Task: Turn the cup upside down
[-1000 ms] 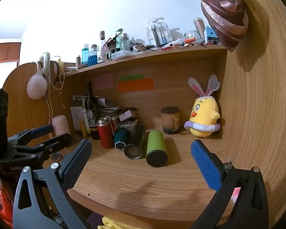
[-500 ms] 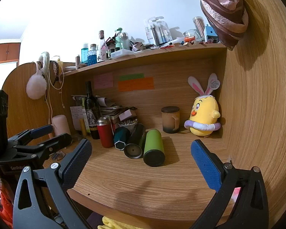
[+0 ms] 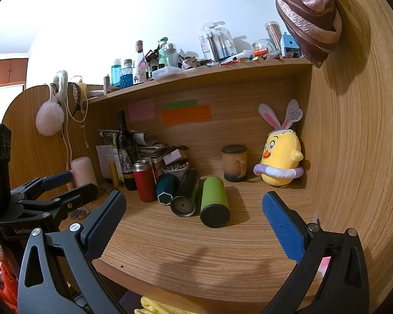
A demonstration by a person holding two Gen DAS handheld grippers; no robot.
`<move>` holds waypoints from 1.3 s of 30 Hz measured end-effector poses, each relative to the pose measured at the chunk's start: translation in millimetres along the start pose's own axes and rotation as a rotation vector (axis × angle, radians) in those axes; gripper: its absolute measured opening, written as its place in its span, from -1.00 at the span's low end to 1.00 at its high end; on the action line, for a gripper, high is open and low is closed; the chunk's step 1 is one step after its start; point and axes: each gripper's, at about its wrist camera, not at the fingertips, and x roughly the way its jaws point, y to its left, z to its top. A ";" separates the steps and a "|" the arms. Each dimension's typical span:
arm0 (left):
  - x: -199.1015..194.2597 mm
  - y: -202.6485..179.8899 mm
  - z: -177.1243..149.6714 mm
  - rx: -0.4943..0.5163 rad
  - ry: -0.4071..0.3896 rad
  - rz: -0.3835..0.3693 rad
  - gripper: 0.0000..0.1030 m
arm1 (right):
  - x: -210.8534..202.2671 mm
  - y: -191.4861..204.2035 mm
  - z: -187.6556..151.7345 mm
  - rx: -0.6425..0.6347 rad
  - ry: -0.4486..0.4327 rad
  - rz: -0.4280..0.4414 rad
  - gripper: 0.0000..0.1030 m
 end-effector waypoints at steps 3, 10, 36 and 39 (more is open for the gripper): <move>0.0 0.0 0.3 0.000 -0.001 -0.001 1.00 | -0.3 -0.1 -0.1 0.000 0.000 0.000 1.00; 0.7 0.8 -1.8 0.003 -0.004 0.002 1.00 | -0.6 -0.1 -0.8 -0.002 0.001 -0.001 1.00; -1.3 2.8 -1.6 -0.005 -0.001 0.001 1.00 | -1.3 -3.8 -0.8 -0.010 0.009 -0.002 1.00; -1.0 2.6 -1.6 -0.003 0.001 0.001 1.00 | -1.2 -4.0 -0.8 -0.010 0.009 -0.003 1.00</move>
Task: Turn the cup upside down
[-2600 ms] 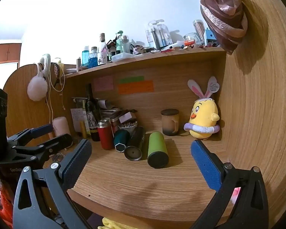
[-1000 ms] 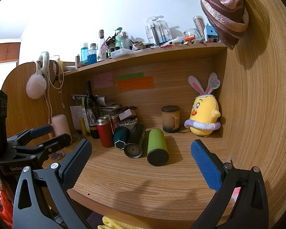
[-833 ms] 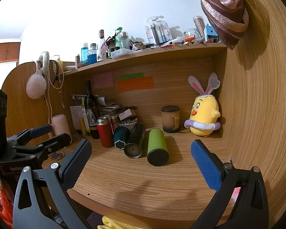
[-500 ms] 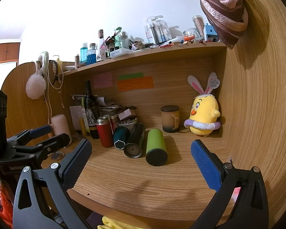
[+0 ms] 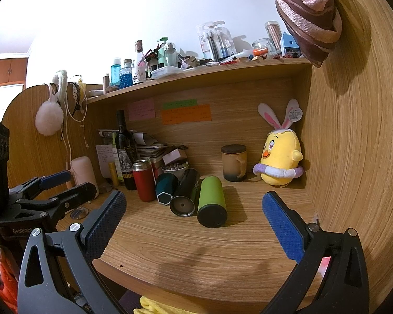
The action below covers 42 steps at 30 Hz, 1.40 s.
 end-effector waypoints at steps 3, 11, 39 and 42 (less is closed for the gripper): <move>-0.1 0.1 0.0 0.001 0.000 -0.001 1.00 | 1.3 0.0 -1.3 -0.003 0.005 0.000 1.00; 12.6 -2.7 5.6 -0.008 0.026 -0.024 1.00 | 4.9 -10.6 -7.6 0.004 0.020 -0.017 1.00; 314.1 -48.0 5.2 -0.038 0.612 -0.116 0.43 | 71.0 -119.8 -34.4 0.232 0.162 -0.085 1.00; 317.2 -53.2 2.2 0.002 0.605 -0.107 0.43 | 74.8 -122.4 -37.1 0.242 0.172 -0.083 1.00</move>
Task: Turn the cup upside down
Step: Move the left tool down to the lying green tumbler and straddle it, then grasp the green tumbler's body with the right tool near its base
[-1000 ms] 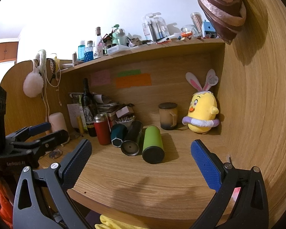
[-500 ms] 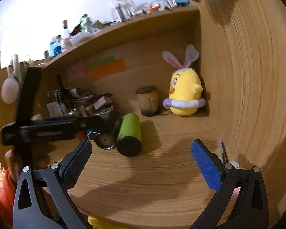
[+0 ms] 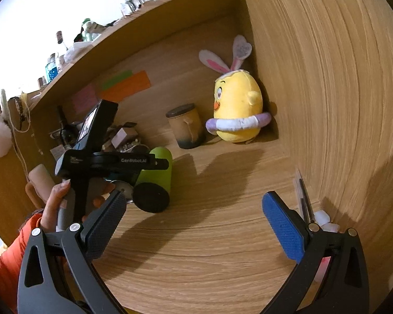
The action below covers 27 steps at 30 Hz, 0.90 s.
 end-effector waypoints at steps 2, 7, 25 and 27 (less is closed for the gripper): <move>3.2 -6.0 0.2 0.032 -0.004 0.029 0.43 | 3.1 -1.5 -0.3 0.006 0.007 0.006 1.00; 5.4 -21.0 -7.9 0.119 -0.031 0.102 0.33 | 3.4 1.7 -0.8 -0.011 0.009 0.009 1.00; -79.6 -8.7 -102.9 0.071 -0.049 -0.066 0.03 | -35.5 30.3 -15.7 -0.114 -0.017 0.004 1.00; -91.4 -5.1 -115.9 0.043 -0.062 -0.068 0.00 | -37.7 37.2 -19.8 -0.128 -0.009 0.017 1.00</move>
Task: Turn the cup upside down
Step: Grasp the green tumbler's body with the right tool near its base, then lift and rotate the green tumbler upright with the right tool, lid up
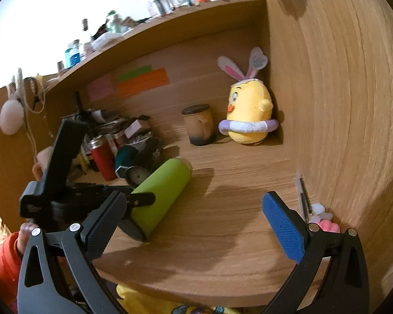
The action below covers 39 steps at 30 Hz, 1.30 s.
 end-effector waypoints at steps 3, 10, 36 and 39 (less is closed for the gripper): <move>-15.0 0.7 -14.2 -0.015 -0.018 0.003 -0.04 | -1.4 20.5 -7.3 -0.056 0.020 0.026 1.00; -46.8 15.3 -21.5 -0.070 -0.049 -0.086 -0.31 | 2.0 58.0 -26.1 -0.136 0.050 0.078 1.00; -65.5 60.8 -41.9 -0.055 -0.144 0.024 -0.31 | 89.3 85.1 -69.2 -0.159 0.186 0.033 0.52; -75.7 46.6 -41.2 -0.018 -0.175 0.020 -0.31 | 78.1 81.3 -71.6 -0.176 0.195 0.046 0.40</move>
